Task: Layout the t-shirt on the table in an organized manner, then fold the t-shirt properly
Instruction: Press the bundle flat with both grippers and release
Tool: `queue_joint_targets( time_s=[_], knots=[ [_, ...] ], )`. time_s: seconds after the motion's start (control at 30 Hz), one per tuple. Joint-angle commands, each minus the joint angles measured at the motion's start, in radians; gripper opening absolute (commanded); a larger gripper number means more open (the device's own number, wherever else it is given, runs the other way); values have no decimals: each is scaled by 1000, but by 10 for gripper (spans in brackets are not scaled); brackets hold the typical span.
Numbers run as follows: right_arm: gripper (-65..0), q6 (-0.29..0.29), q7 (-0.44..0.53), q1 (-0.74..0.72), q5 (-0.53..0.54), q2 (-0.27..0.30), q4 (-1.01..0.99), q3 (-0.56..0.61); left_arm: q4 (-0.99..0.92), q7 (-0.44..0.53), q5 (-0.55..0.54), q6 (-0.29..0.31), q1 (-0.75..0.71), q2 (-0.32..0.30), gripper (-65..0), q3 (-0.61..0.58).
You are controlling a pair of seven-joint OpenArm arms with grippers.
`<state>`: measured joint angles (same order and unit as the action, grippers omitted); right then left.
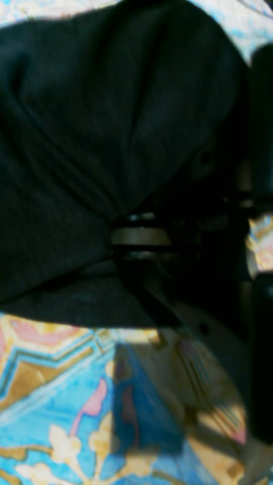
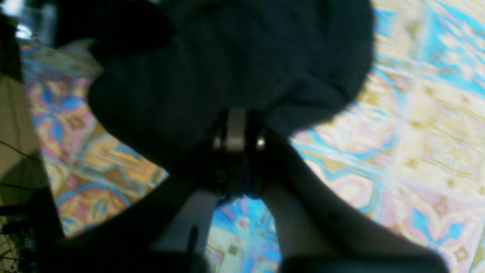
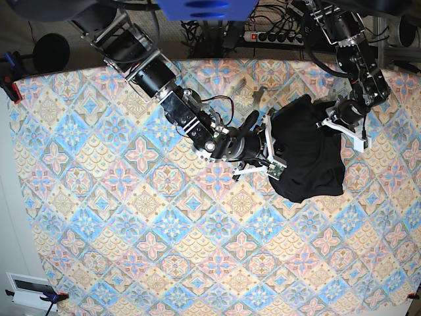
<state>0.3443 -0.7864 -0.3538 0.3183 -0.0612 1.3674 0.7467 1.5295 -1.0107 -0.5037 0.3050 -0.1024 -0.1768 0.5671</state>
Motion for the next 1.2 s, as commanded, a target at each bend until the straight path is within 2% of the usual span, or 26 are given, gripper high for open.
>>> queue_joint_targets(
  time_s=[0.0, 0.27, 0.47, 0.63, 0.8, 0.87, 1.0, 1.17],
  knots=[
    [-633, 2, 26, -37, 8, -19, 10, -6, 16, 13, -3, 1, 8, -8, -647, 1],
    [-633, 2, 45, -43, 9, -64, -6, -3, 22, 14, -102, 4, 8, -11, -647, 6],
    [-632, 2, 83, -43, 5, -84, -95, 0, 33, 14, -115, 4, 3, -11, -647, 8],
    [-633, 2, 81, -43, 5, -84, -162, 0, 176, 11, -114, 4, -30, -8, -647, 54],
    [-633, -1, 80, -43, 5, -84, -202, -3, 234, 8, -112, 4, -52, -8, -647, 138],
    [-633, -1, 78, -41, 5, -79, -202, -5, 231, 8, -108, 4, -58, -10, -647, 156],
    [-633, -1, 52, -38, 3, -30, -171, -6, 176, 11, -103, 3, -63, -11, -647, 163],
    [-633, -1, 52, -26, 5, -24, -78, -6, 87, 13, -105, 1, -52, -11, -647, 163]
  ],
)
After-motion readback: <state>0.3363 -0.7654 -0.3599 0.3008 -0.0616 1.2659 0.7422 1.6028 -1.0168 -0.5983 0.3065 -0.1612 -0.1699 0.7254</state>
